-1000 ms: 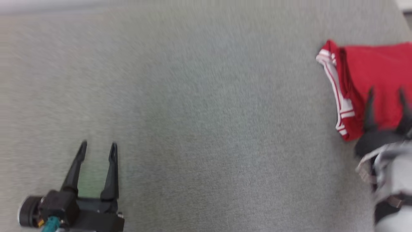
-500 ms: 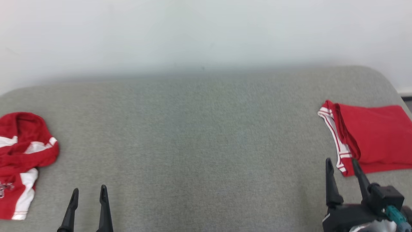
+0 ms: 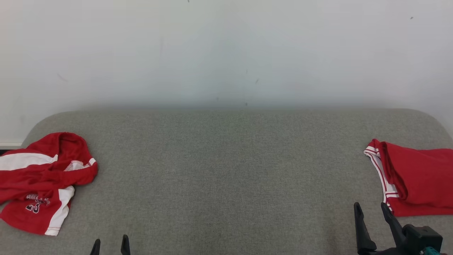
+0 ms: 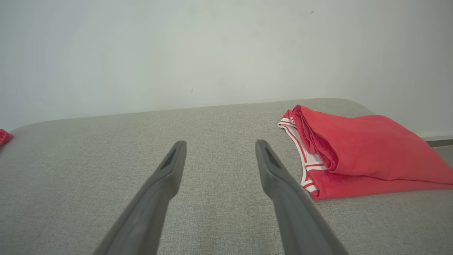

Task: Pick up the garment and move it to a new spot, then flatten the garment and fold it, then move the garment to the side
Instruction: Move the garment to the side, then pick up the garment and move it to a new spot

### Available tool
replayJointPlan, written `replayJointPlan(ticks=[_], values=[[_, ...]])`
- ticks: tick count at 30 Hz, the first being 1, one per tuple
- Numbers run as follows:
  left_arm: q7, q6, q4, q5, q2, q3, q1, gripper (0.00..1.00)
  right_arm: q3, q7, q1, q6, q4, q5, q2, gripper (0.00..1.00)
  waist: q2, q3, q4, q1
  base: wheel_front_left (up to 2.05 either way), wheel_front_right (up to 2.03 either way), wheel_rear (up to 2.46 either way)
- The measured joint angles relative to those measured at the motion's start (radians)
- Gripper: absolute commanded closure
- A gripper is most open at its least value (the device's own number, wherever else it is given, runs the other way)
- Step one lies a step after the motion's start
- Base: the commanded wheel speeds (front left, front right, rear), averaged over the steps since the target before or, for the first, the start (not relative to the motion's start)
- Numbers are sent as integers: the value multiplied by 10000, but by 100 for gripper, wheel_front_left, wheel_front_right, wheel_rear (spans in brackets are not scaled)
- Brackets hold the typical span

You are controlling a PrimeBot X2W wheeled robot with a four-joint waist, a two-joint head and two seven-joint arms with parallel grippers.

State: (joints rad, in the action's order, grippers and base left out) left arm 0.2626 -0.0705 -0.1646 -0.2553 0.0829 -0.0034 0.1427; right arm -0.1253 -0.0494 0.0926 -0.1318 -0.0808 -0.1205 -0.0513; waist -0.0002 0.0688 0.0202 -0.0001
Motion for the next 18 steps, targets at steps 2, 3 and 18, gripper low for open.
replayJointPlan(ticks=[2,3,18], values=[[0,-17,-153,4,-31,0,-4,0,-48,58,64,0,48,-2,2,0,0,40,24,0,0,0,0],[0,-50,-192,6,-38,10,-8,0,-67,65,100,0,69,-6,2,0,0,42,22,0,0,0,0],[0,-286,-384,90,-71,253,-237,0,-121,249,105,0,244,-59,0,0,2,-142,-80,2,0,0,0]])
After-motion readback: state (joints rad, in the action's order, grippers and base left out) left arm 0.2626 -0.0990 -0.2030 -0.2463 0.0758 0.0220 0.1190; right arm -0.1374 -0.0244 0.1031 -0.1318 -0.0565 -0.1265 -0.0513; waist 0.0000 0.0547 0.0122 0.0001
